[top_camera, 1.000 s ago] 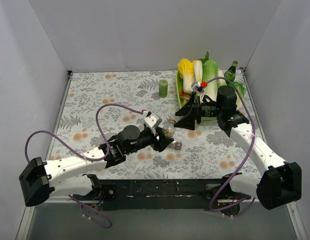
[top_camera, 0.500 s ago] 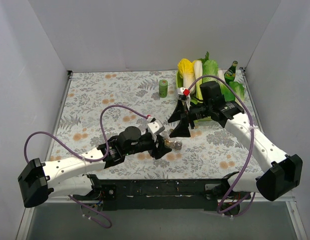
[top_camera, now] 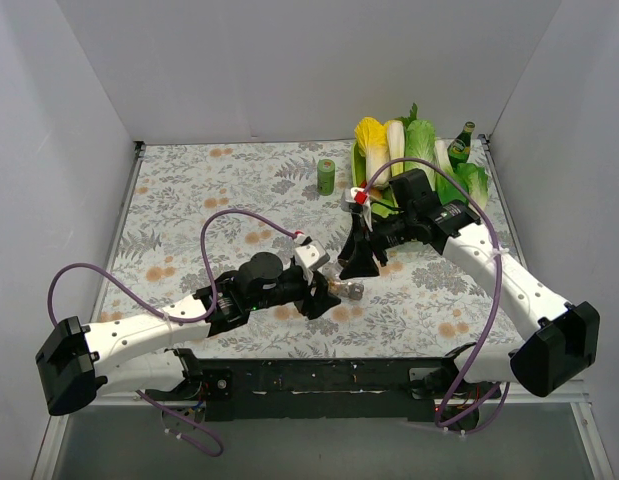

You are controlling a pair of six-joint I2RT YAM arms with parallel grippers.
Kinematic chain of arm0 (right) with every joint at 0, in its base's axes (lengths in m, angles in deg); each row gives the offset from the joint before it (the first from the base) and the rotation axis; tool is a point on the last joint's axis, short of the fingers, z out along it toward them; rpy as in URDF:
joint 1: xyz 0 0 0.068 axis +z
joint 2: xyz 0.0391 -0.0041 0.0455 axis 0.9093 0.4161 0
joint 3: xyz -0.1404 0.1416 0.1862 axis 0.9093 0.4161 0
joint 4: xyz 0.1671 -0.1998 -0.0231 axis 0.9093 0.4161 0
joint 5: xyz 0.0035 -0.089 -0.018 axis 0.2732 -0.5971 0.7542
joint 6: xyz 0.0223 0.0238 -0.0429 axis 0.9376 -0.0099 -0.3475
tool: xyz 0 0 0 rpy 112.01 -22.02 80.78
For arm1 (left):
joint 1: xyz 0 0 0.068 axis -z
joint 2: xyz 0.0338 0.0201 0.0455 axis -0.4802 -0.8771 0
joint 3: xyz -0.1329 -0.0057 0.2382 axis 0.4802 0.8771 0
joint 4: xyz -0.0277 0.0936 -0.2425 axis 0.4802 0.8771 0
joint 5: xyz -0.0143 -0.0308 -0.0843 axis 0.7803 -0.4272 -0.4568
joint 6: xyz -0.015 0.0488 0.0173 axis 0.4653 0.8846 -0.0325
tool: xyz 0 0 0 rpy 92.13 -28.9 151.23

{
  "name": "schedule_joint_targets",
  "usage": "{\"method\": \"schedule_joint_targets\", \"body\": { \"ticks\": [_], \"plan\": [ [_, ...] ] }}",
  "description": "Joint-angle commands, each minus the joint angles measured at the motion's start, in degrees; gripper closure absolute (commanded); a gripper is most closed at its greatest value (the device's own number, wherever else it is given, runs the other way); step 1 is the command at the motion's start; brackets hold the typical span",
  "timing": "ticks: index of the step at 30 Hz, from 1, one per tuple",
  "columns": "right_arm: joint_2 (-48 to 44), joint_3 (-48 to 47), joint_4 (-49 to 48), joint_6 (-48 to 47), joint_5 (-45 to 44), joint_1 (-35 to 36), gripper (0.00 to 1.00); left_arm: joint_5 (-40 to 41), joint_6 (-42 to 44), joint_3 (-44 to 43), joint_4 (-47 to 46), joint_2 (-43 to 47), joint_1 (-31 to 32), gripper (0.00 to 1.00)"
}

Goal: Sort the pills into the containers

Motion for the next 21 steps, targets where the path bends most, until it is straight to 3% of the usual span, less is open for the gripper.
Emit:
{"method": "schedule_joint_targets", "body": {
  "ticks": [1,3,7,11,17,19,20,21],
  "plan": [
    [0.8,-3.0,2.5,-2.8,0.2,0.2,0.47,0.0,1.5,-2.3,-0.6,2.0,-0.1,0.94],
    [1.4,-3.0,3.4,-3.4,0.6,0.2,0.59,0.1,1.7,-2.1,-0.6,2.3,-0.1,0.94],
    [1.5,-3.0,3.7,-3.9,2.5,0.3,0.64,0.0,1.8,-1.8,-1.2,2.6,-0.1,0.94],
    [2.1,-2.8,3.4,-3.6,2.2,0.4,0.4,-0.9,2.6,-1.4,-2.1,3.2,-0.1,0.94],
    [2.3,-2.1,3.2,-3.5,2.9,0.3,0.36,-1.3,3.4,-1.1,-2.5,4.1,-0.1,0.94],
    [2.3,-2.2,3.3,-3.6,3.6,0.4,0.4,-1.4,3.5,-1.1,-2.3,3.9,-0.2,0.94],
    [2.3,-2.2,3.3,-3.6,3.7,0.3,0.53,-1.4,3.6,-1.1,-2.1,3.9,-0.2,0.94],
    [2.3,-2.5,3.3,-3.6,4.2,0.4,0.59,-1.4,3.6,-1.2,-1.9,3.7,-0.2,0.94]
  ]
}}
